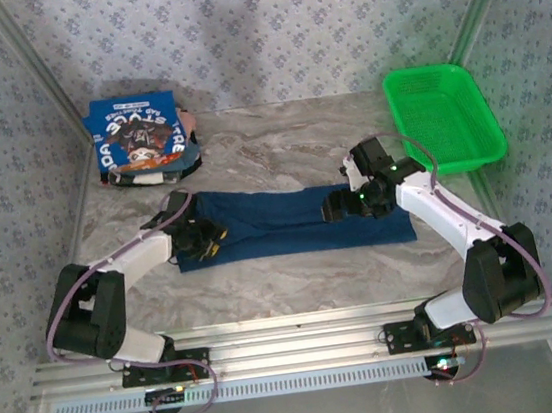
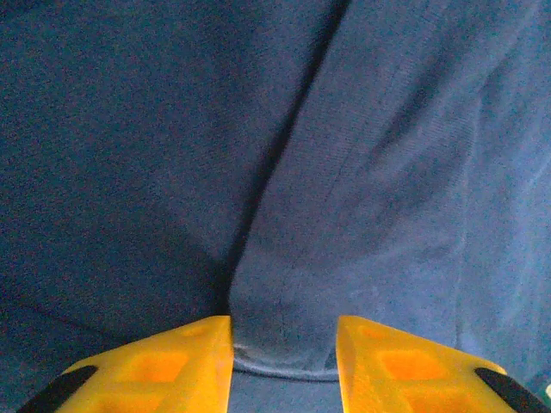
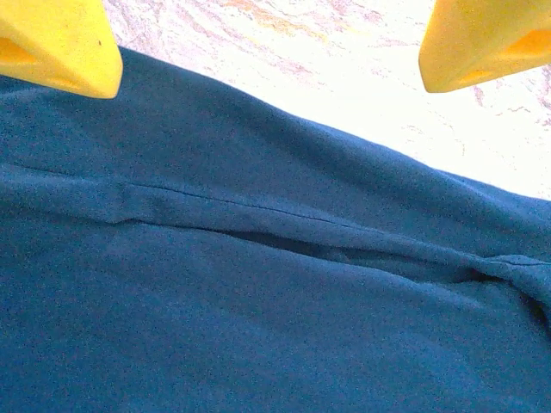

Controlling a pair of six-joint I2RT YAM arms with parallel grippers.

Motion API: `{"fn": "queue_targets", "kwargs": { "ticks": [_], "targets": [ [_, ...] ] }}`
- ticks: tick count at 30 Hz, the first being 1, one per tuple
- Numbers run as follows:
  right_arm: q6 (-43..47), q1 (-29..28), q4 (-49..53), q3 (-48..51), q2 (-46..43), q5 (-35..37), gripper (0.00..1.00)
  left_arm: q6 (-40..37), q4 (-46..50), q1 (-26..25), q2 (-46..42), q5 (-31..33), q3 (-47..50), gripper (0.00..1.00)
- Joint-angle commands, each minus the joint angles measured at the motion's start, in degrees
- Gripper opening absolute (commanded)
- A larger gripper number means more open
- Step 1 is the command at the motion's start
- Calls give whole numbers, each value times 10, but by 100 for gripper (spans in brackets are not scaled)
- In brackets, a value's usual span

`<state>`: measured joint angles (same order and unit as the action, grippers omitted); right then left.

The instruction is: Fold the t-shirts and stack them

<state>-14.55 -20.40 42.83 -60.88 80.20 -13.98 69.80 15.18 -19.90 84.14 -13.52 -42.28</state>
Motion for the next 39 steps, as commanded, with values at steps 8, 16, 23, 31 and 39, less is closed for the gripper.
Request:
{"fn": "queue_targets", "kwargs": {
  "ticks": [8, 16, 23, 31, 39],
  "targets": [
    [-7, -3, -8, 2, -15, -4, 92, -8, -4, -3, 17, -17, -31, 4],
    [-6, -2, -9, 1, -10, -11, 92, -49, 20, -3, 55, -11, -102, 0],
    [-7, -2, -12, 1, -6, -12, 93, -90, 27, 2, 136, -30, -197, 0],
    [-7, -2, -10, 5, -5, -11, 93, -164, 76, 3, 234, -52, -339, 0],
    [-12, -2, -12, 14, -5, -11, 93, -237, 128, -1, 323, -90, -439, 0]
  ]
}}
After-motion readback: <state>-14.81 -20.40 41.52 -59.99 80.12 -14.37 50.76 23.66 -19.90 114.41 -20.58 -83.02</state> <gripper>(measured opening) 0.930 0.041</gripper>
